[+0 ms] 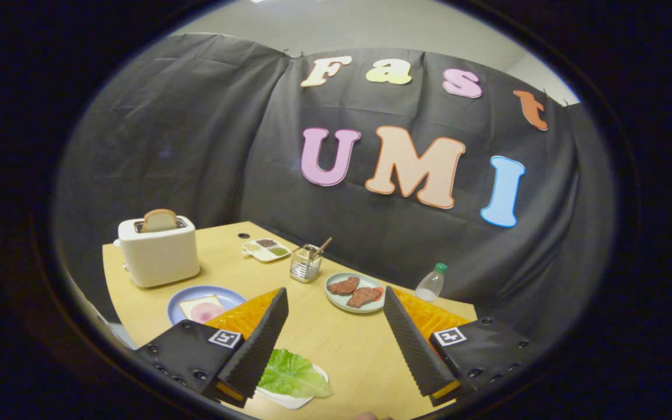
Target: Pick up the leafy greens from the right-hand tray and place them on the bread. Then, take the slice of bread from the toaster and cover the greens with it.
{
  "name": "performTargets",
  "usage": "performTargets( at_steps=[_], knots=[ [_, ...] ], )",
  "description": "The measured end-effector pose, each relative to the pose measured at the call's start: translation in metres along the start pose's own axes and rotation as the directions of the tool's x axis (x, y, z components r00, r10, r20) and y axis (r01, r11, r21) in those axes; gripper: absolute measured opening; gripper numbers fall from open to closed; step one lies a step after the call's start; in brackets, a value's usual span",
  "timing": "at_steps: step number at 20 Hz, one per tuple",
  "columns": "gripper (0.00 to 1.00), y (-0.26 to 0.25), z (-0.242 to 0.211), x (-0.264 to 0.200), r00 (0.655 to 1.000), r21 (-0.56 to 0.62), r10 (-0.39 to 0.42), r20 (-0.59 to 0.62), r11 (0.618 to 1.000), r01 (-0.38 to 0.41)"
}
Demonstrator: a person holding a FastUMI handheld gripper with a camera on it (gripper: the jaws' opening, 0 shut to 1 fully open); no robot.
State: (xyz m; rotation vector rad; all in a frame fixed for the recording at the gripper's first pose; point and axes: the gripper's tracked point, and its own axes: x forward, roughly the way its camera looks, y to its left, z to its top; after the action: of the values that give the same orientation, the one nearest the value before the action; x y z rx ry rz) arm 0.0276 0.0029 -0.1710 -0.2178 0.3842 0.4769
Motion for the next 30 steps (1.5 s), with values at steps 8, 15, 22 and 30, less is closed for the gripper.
performTargets(
  at_steps=[8, 15, 22, 30],
  knots=[
    [1.0, 0.014, -0.049, 0.026, 0.981, -0.064, 0.149, -0.125, 0.985, -0.157],
    [1.0, 0.037, -0.099, 0.039, 0.93, -0.1, 0.273, -0.246, 0.947, -0.305],
    [1.0, 0.056, -0.157, 0.048, 0.866, -0.098, 0.338, -0.368, 0.912, -0.397],
    [1.0, 0.071, -0.214, 0.054, 0.786, -0.053, 0.373, -0.493, 0.889, -0.455]
  ],
)
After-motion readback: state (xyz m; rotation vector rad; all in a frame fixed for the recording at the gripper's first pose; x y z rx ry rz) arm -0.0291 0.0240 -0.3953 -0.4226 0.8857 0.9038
